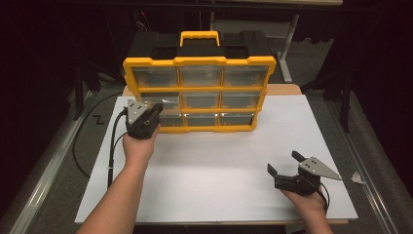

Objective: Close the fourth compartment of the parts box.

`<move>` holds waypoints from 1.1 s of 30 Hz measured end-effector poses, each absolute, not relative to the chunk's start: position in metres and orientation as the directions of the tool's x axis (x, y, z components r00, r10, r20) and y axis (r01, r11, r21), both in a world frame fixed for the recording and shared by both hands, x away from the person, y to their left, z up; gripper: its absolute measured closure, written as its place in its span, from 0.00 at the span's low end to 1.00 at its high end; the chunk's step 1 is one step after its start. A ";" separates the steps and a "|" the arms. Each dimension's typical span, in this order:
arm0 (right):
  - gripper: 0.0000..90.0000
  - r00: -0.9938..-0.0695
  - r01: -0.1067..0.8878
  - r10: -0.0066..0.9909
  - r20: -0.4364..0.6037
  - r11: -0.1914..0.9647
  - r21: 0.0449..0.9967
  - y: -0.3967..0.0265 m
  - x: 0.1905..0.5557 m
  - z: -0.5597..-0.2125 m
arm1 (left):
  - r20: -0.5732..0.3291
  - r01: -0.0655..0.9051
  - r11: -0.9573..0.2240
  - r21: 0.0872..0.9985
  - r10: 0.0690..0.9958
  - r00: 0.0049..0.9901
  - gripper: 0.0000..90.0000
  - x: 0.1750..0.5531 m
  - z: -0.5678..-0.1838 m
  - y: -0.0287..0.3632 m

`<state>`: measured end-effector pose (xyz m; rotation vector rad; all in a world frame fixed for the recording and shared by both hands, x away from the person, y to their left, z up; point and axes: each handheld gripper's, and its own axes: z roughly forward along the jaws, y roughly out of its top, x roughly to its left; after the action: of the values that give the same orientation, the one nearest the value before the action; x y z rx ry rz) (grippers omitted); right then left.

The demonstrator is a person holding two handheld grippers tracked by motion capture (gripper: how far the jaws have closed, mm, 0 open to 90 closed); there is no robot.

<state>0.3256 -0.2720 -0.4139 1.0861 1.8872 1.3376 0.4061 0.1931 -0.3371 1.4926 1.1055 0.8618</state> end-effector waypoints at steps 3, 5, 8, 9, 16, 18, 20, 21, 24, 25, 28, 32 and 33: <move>0.01 -0.501 0.289 0.865 0.001 0.166 0.943 -0.272 0.326 -0.414 | -0.030 0.203 -0.036 0.979 0.950 0.311 1.00 0.411 -0.337 0.194; 0.01 -0.501 0.289 0.865 0.002 0.165 0.943 -0.272 0.326 -0.414 | -0.031 0.203 -0.034 0.979 0.950 0.310 1.00 0.413 -0.336 0.194; 0.01 -0.502 0.289 0.865 0.003 0.164 0.943 -0.272 0.326 -0.415 | -0.026 0.205 -0.040 0.978 0.951 0.307 1.00 0.418 -0.335 0.193; 0.01 -0.502 0.289 0.865 0.003 0.164 0.943 -0.272 0.326 -0.415 | -0.026 0.205 -0.040 0.978 0.951 0.307 1.00 0.418 -0.335 0.193; 0.01 -0.502 0.290 0.865 0.004 0.164 0.943 -0.272 0.327 -0.415 | -0.028 0.209 -0.036 0.977 0.956 0.294 1.00 0.424 -0.336 0.193; 0.01 -0.501 0.289 0.865 0.005 0.162 0.943 -0.272 0.327 -0.415 | -0.025 0.216 -0.039 0.976 0.958 0.284 1.00 0.428 -0.337 0.194; 0.01 -0.501 0.290 0.865 0.006 0.162 0.943 -0.272 0.327 -0.415 | -0.018 0.211 -0.044 0.977 0.959 0.282 1.00 0.429 -0.338 0.195; 0.01 -0.502 0.290 0.865 0.006 0.163 0.943 -0.272 0.327 -0.415 | -0.015 0.209 -0.046 0.977 0.959 0.281 1.00 0.429 -0.338 0.194; 0.01 -0.501 0.291 0.866 0.005 0.162 0.943 -0.273 0.327 -0.415 | -0.011 0.206 -0.050 0.977 0.960 0.281 1.00 0.429 -0.338 0.195; 0.01 -0.499 0.290 0.866 0.006 0.161 0.943 -0.273 0.327 -0.415 | -0.012 0.208 -0.049 0.977 0.959 0.282 1.00 0.429 -0.338 0.195; 0.01 -0.502 0.289 0.865 0.004 0.164 0.943 -0.273 0.327 -0.415 | -0.004 0.210 -0.057 0.976 0.960 0.279 1.00 0.428 -0.337 0.194; 0.01 -0.504 0.291 0.863 0.005 0.164 0.943 -0.273 0.327 -0.415 | -0.015 0.219 -0.050 0.974 0.958 0.285 1.00 0.425 -0.336 0.194; 0.01 -0.506 0.289 0.863 0.003 0.166 0.943 -0.273 0.327 -0.415 | -0.001 0.211 -0.065 0.975 0.955 0.296 1.00 0.420 -0.335 0.194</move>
<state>0.3269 -0.2728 -0.4151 1.0875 1.8928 1.3410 0.4204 0.1938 -0.3346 1.5189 1.1196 0.8940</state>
